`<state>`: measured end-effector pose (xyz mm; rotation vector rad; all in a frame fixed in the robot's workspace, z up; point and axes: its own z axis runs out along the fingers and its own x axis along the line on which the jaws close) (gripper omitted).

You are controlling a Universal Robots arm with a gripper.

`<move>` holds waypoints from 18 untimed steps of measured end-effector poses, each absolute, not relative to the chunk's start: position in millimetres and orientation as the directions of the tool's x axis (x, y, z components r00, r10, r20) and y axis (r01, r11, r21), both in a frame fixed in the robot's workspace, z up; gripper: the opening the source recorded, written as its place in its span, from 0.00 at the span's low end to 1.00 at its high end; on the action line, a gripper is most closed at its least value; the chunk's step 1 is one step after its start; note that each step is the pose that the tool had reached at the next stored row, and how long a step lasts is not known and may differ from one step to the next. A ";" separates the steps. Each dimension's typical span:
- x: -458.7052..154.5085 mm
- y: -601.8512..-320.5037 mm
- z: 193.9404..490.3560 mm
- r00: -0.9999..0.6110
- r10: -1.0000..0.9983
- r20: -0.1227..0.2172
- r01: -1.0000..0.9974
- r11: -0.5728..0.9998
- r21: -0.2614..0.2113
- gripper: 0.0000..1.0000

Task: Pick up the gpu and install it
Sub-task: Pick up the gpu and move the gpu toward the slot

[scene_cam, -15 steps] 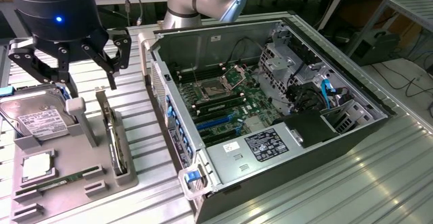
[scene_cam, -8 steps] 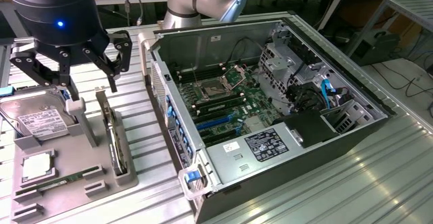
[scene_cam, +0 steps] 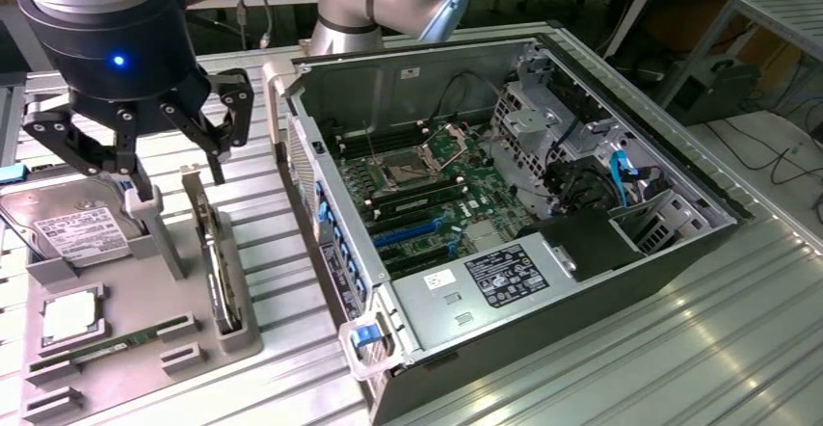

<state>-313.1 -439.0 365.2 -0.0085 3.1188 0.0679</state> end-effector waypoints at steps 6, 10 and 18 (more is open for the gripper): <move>-313.1 -444.8 361.0 -1.000 -0.005 -0.022 -0.006 0.999 0.043 0.62; -313.1 -447.9 358.8 -1.000 -0.005 -0.022 -0.006 0.999 0.044 0.62; -312.8 -448.7 352.9 -1.000 -0.005 -0.022 -0.006 0.999 0.043 0.62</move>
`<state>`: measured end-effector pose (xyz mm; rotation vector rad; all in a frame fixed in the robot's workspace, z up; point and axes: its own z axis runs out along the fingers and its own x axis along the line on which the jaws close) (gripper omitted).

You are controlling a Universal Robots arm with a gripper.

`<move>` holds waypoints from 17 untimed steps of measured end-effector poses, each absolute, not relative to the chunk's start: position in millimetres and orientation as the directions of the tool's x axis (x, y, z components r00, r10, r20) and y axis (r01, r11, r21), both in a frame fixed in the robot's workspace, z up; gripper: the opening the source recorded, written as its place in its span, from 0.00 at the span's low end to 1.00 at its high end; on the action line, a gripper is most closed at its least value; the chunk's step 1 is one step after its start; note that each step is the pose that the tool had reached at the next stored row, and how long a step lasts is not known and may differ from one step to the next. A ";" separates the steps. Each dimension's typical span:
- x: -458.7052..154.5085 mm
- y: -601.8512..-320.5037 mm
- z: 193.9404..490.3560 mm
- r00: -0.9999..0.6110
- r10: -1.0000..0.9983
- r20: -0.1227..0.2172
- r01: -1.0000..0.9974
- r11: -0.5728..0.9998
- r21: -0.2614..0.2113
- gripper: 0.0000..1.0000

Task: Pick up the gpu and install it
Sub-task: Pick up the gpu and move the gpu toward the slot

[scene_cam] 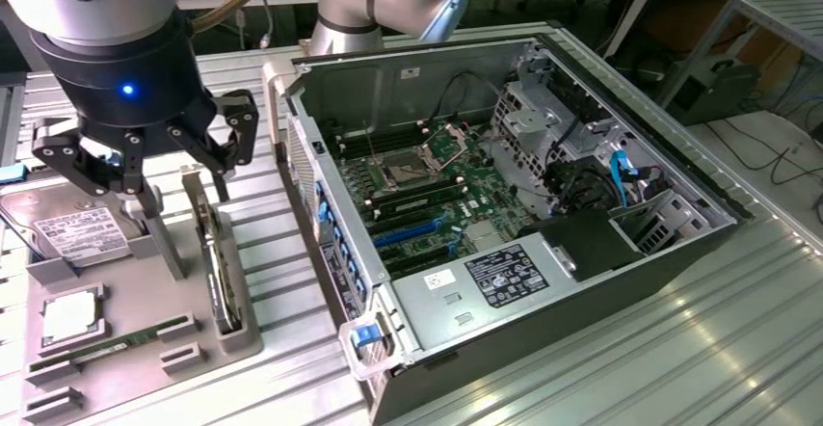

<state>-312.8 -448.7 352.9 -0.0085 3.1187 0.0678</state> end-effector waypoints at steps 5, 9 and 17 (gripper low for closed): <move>-311.8 -448.8 349.7 -1.000 -0.005 -0.022 -0.006 0.999 0.043 0.62; -310.6 -448.8 346.1 -1.000 -0.005 -0.022 -0.006 0.999 0.043 0.62; -310.0 -449.3 335.4 -1.000 -0.005 -0.022 -0.006 0.999 0.043 0.62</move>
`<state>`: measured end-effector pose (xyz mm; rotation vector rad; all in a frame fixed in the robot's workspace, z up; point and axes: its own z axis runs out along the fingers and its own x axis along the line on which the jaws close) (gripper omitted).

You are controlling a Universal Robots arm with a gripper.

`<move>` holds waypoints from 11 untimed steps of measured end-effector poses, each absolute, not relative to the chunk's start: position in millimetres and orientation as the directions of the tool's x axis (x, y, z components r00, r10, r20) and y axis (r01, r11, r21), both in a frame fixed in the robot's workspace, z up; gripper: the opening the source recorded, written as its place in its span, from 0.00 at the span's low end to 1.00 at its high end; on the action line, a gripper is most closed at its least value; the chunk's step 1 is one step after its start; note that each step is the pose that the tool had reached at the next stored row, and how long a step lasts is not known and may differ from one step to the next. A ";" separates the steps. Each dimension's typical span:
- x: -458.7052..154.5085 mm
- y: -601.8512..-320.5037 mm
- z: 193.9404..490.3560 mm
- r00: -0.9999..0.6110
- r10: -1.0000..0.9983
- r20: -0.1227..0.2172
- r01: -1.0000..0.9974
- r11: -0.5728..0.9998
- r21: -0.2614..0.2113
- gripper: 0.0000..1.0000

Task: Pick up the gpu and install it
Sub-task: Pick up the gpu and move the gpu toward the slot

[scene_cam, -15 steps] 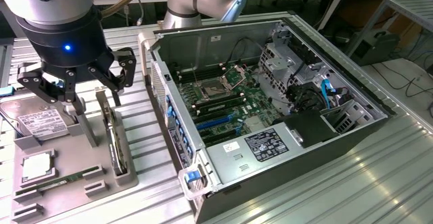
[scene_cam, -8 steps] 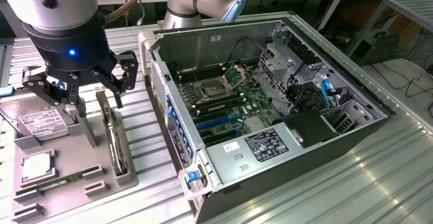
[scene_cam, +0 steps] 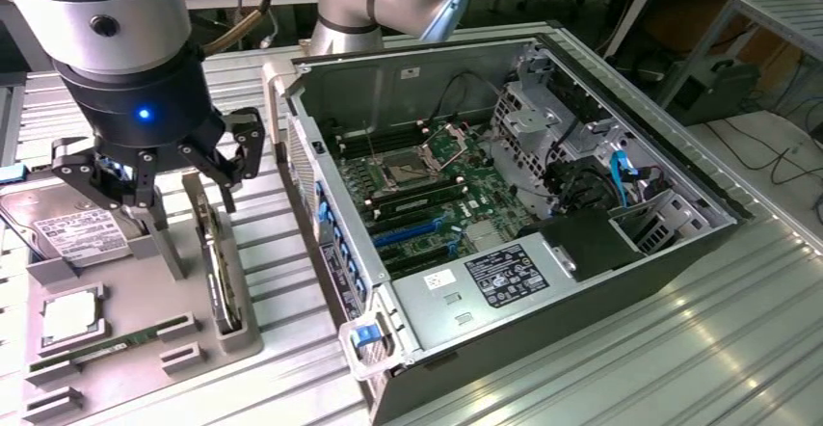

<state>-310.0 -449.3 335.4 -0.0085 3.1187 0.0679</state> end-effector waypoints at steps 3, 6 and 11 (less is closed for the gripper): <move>-309.8 -449.4 331.4 -1.000 -0.005 -0.022 -0.006 0.999 0.043 0.62; -309.5 -449.4 327.3 -1.000 -0.005 -0.022 -0.006 0.999 0.043 0.62; -308.0 -449.5 322.4 -1.000 -0.005 -0.022 -0.006 0.999 0.043 0.62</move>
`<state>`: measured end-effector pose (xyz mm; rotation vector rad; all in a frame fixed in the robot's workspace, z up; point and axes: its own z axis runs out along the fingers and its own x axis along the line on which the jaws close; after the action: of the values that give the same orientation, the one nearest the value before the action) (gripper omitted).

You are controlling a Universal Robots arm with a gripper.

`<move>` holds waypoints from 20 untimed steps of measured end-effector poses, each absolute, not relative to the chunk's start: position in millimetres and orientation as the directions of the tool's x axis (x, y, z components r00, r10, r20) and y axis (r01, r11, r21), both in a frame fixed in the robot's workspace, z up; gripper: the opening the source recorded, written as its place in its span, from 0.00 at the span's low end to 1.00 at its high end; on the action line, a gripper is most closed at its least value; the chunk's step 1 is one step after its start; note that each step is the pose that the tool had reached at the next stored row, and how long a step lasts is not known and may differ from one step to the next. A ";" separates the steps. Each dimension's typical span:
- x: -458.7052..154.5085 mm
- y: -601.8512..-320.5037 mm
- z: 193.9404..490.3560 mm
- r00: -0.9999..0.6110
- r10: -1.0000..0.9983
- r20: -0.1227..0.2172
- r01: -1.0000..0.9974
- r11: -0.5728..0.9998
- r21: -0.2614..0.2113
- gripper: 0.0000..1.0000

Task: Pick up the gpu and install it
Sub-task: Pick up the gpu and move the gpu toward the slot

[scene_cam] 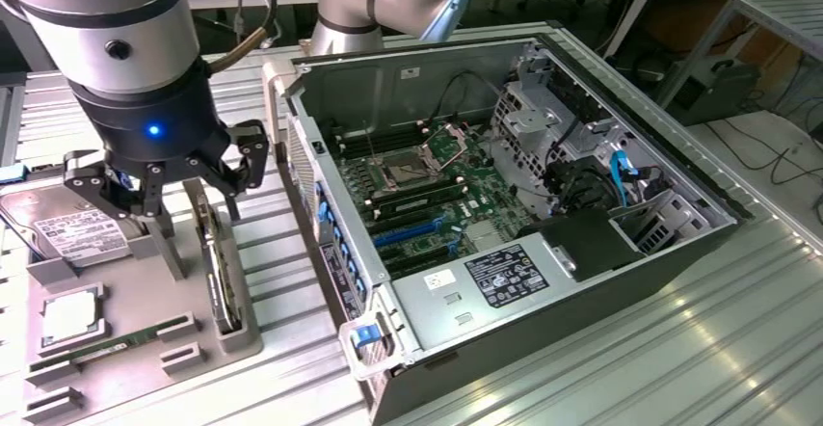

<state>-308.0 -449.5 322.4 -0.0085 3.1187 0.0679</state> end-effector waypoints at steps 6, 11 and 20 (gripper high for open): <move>-305.7 -449.4 317.8 -1.000 -0.005 -0.022 -0.006 0.999 0.043 0.62; -305.6 -449.5 314.4 -1.000 -0.005 -0.022 -0.006 0.999 0.044 0.62; -305.8 -453.0 306.0 -1.000 -0.005 -0.022 -0.006 0.999 0.044 0.62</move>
<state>-305.8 -453.0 306.0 -0.0089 3.1187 0.0680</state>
